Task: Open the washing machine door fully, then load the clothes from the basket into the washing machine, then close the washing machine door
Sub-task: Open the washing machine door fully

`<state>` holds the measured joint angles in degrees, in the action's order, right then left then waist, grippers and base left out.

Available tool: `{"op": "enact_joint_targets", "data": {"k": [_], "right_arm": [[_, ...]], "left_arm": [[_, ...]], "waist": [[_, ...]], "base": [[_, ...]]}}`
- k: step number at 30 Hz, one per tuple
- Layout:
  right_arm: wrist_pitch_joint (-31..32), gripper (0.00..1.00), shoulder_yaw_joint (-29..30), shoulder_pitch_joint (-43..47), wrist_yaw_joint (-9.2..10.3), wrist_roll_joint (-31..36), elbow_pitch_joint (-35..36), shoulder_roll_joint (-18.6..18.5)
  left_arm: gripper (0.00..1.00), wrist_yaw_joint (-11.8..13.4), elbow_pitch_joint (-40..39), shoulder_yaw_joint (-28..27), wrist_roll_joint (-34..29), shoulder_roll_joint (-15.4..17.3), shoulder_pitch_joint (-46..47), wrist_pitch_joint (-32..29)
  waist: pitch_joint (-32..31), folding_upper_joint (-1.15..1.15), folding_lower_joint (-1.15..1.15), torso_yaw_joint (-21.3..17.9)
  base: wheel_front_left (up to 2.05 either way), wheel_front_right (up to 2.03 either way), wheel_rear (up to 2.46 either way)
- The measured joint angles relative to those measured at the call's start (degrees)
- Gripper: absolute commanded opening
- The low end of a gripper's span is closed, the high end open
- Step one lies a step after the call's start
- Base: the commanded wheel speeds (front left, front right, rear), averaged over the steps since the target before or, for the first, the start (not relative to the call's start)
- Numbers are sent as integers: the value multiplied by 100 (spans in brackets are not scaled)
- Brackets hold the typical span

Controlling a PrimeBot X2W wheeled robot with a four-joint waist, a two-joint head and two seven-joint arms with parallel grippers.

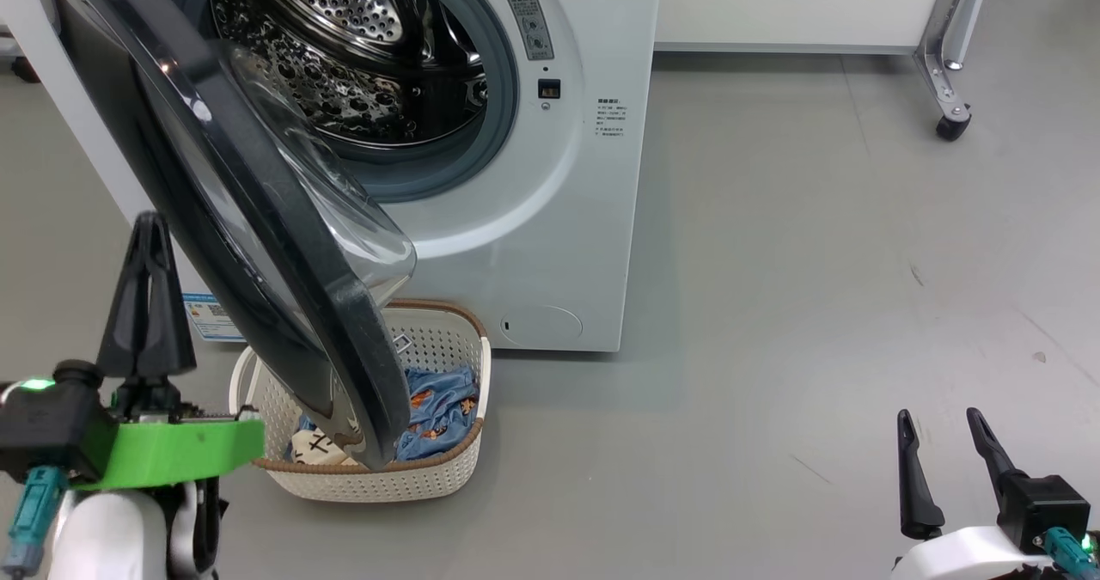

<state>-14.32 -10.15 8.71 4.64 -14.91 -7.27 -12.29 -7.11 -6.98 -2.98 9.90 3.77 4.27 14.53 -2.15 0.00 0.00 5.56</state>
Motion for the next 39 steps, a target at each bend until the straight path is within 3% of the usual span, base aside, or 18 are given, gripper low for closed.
{"op": "enact_joint_targets", "data": {"k": [7,14,31,39], "right_arm": [[0,100,21,1,-9,43,-21,57],[0,100,47,3,-63,70,-47,96],[0,100,165,7,-160,77,-132,155],[0,100,183,9,-210,94,-140,154]], "left_arm": [[0,0,-934,404,-41,-24,535,25],[0,0,-1436,1824,94,-26,779,25],[0,-1,-1001,3855,764,-40,555,24],[0,-1,-354,4012,837,110,297,15]], "waist": [[-25,0,0,-10],[-34,0,0,-65],[23,0,0,-209],[99,0,0,-239]], "base": [[0,0,0],[0,0,0],[0,0,0],[0,0,0]]}}
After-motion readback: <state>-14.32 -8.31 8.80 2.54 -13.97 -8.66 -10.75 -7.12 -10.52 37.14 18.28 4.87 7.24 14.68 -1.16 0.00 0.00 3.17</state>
